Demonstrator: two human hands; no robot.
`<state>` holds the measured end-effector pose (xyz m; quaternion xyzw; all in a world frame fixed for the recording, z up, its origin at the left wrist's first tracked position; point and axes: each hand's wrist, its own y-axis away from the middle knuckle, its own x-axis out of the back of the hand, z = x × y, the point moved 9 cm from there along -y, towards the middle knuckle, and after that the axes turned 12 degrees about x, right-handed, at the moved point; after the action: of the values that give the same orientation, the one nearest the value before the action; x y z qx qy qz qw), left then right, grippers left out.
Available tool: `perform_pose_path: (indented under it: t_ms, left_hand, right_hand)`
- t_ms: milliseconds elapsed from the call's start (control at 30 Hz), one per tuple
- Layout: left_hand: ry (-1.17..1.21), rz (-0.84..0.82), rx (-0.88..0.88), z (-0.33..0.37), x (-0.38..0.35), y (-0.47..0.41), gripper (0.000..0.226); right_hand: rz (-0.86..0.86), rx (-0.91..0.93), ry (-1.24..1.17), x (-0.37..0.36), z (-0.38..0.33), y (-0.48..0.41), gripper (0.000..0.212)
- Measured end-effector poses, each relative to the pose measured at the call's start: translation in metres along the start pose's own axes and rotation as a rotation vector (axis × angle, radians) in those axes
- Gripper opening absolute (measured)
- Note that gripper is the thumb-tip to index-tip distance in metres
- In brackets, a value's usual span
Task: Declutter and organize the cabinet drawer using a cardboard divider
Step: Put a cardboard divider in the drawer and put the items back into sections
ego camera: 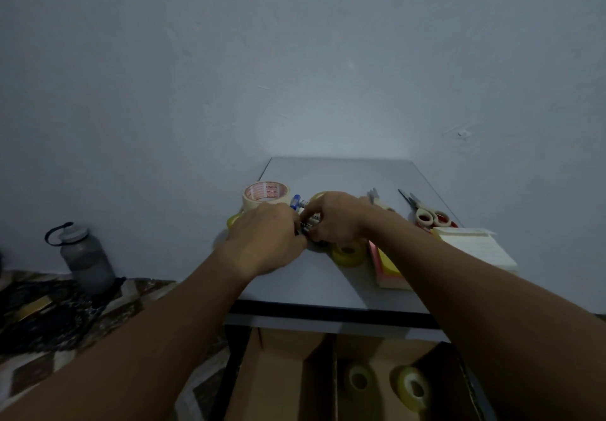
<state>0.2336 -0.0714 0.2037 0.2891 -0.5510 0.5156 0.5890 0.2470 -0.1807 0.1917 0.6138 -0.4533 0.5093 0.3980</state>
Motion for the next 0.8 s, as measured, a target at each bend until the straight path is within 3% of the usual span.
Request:
perform_pose_path:
  t_ms: [233, 500, 633, 800]
  left_hand:
    - [0.045, -0.069, -0.021, 0.0, 0.001, 0.008, 0.023]
    - [0.053, 0.039, 0.005, 0.0, 0.007, 0.019, 0.023]
    - [0.041, 0.04, 0.018, -0.002, 0.008, 0.023, 0.025]
    - [0.002, 0.082, 0.032, -0.001, 0.01, 0.028, 0.026]
  right_hand:
    - [-0.014, 0.018, -0.013, 0.002, 0.0, 0.01, 0.036]
    - [0.058, 0.001, -0.05, 0.004, 0.004, 0.018, 0.034]
    - [0.1, -0.008, -0.091, 0.002, 0.007, 0.017, 0.043]
    - [0.186, -0.005, -0.104, 0.002, 0.01, 0.016, 0.027]
